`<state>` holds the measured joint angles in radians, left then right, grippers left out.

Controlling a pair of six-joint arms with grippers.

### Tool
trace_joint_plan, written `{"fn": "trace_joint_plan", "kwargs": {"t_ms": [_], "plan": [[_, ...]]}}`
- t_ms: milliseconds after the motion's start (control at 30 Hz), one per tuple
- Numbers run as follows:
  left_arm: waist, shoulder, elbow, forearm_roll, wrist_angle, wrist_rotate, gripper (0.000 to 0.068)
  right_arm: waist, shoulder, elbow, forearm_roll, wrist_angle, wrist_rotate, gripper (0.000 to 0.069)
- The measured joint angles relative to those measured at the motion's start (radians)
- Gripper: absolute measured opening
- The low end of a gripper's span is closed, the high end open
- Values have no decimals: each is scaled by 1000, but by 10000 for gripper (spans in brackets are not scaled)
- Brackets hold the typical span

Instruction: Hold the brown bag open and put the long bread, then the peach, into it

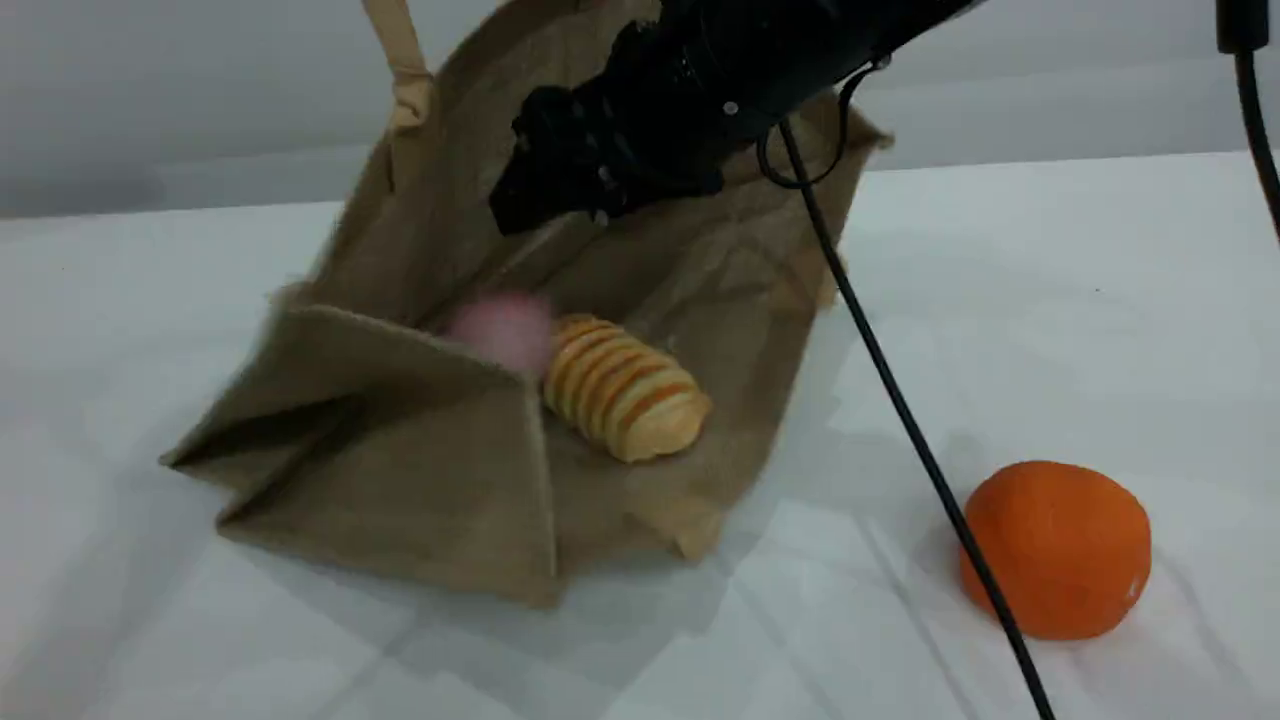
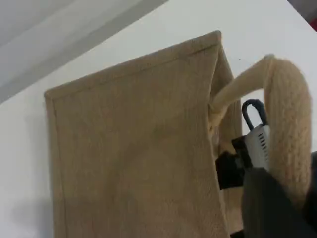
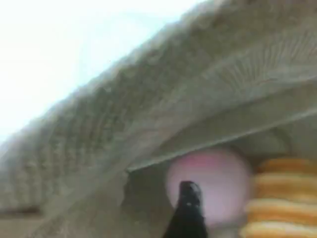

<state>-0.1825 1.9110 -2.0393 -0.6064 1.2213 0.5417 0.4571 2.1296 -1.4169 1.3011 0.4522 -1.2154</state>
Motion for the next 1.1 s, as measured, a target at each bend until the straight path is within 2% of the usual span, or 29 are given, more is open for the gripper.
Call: {"fn": "trace_joint_plan", "kwargs": {"t_ms": [100,300,567,833,933,1100], "plan": [[0,0,0,0,0,0,88,-8,-28,0,-38,18,22,577],[0,0,0,1,0,0,88,-67,-95,2,-183,102,161,583],[0,0,0,3,-1,0,89,-200,-213,2,-469,234,490,583],[0,0,0,3,0,0,89,-310,-419,2,-867,244,807,583],[0,0,0,3,0,0,89,-317,-504,2,-1033,265,929,583],[0,0,0,3,0,0,91,-317,-650,2,-1310,367,1123,583]]}}
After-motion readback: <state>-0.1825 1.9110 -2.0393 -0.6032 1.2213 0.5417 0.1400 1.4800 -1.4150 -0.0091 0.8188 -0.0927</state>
